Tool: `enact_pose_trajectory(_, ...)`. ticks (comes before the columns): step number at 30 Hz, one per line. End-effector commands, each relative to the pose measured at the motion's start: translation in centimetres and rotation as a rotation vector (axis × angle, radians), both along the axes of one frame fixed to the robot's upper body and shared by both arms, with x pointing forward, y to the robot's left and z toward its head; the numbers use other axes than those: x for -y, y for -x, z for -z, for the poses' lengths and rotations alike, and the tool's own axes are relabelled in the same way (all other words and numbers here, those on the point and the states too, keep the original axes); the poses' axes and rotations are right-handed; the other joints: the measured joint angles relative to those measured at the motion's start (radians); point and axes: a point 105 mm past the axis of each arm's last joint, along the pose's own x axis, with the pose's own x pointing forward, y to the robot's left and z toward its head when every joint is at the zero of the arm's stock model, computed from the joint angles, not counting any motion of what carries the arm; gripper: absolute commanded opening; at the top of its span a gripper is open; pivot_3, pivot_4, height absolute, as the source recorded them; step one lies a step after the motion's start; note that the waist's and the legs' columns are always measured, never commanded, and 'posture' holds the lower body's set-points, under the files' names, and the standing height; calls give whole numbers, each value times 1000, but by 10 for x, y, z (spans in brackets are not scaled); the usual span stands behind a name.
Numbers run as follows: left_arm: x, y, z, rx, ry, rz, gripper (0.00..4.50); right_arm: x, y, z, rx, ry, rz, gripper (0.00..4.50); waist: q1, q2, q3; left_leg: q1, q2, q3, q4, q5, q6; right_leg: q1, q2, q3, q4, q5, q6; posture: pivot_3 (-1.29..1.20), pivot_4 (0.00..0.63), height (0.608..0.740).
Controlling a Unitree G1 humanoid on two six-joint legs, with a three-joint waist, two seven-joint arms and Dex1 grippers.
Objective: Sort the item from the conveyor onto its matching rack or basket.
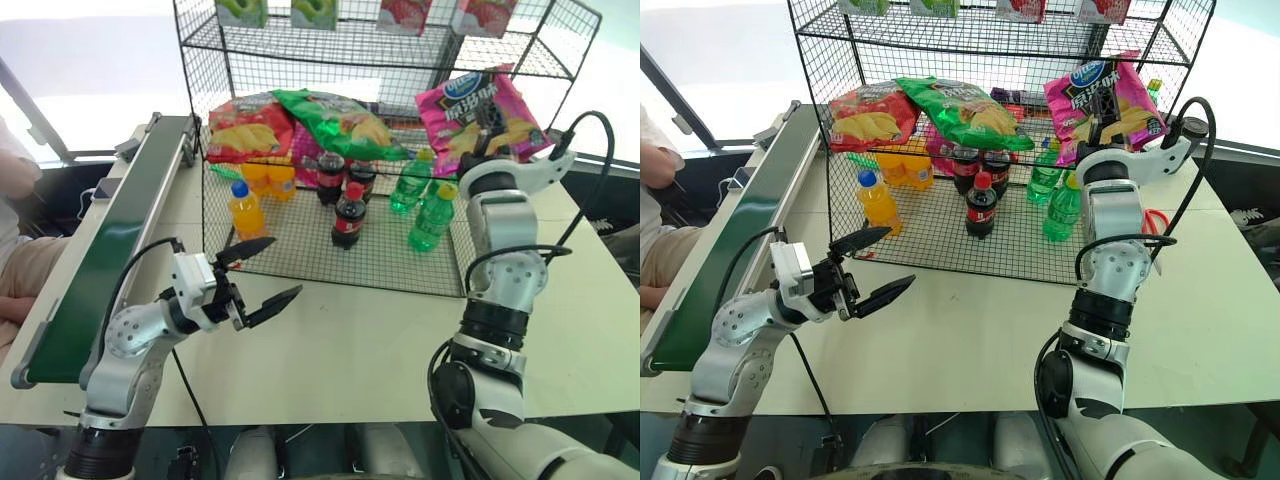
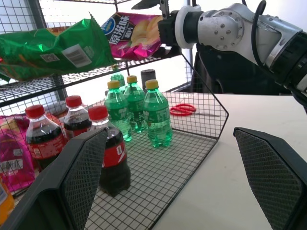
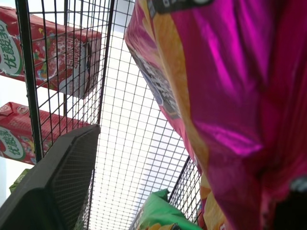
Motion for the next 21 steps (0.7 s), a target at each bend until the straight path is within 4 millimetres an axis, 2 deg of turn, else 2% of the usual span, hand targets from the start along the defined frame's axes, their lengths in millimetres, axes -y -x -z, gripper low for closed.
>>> enact_pose_trajectory(1,4,4,-7,46,4,12,4500,-24,13,-18,48,83,-140,4421,0,0,0,0,0,0,0,0,0,0,0,0,0,0,0,0,150,727)
enact_pose_trajectory(3,4,4,-7,44,6,14,4500,-30,19,-14,26,94,-187,4421,0,0,0,0,0,0,-1,0,0,-1,0,0,0,0,0,0,150,727)
enact_pose_trajectory(13,5,3,-5,39,8,19,4500,-18,43,-7,-10,221,-201,4421,2,0,0,-1,0,0,-1,-1,3,0,-1,0,-1,0,0,0,150,727)
enact_pose_trajectory(21,6,3,-4,27,13,22,4500,-25,73,-3,17,355,-327,4421,2,0,0,-1,0,0,-1,-3,5,0,0,0,-1,0,0,0,150,727)
